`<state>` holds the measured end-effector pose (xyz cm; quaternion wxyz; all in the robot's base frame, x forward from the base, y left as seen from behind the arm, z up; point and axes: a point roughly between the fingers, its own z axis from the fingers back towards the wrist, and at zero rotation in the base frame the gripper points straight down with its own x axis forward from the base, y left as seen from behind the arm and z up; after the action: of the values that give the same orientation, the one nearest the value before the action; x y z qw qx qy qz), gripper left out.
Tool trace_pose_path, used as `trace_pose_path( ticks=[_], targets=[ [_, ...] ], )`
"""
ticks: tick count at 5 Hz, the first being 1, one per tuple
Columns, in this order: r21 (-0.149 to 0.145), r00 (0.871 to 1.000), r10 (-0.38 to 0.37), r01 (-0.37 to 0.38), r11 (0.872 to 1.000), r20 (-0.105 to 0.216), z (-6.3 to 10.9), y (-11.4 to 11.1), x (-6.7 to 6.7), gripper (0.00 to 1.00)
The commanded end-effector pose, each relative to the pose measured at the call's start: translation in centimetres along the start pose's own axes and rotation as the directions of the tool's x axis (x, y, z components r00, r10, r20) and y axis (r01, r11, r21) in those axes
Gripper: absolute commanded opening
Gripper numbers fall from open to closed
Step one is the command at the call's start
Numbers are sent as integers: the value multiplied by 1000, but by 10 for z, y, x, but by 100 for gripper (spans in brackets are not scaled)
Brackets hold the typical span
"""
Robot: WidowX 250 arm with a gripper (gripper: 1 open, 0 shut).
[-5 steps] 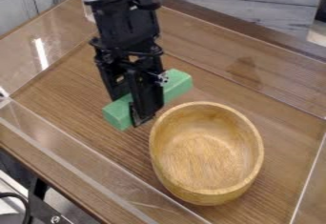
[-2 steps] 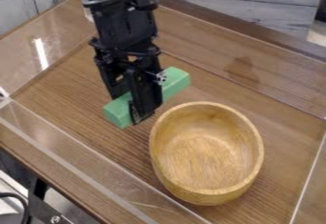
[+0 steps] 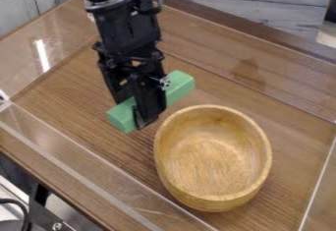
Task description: Remove the green block from inside the brown bowl and put it on the table
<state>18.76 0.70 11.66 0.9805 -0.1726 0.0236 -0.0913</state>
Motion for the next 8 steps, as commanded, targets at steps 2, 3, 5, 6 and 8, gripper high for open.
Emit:
trace_pose_path(
  ticks=[2, 3, 5, 6, 8],
  targets=[
    [14, 999, 4, -5, 1000, 44, 4, 6, 6, 0],
    [15, 999, 5, -6, 1000, 49, 2, 8, 7, 0],
    [16, 998, 7, -8, 1000, 57, -1, 12, 9, 0],
    [18, 998, 7, -8, 1000, 62, -3, 13, 10, 0],
    [20, 998, 8, -10, 1000, 70, -5, 16, 12, 0]
  ],
)
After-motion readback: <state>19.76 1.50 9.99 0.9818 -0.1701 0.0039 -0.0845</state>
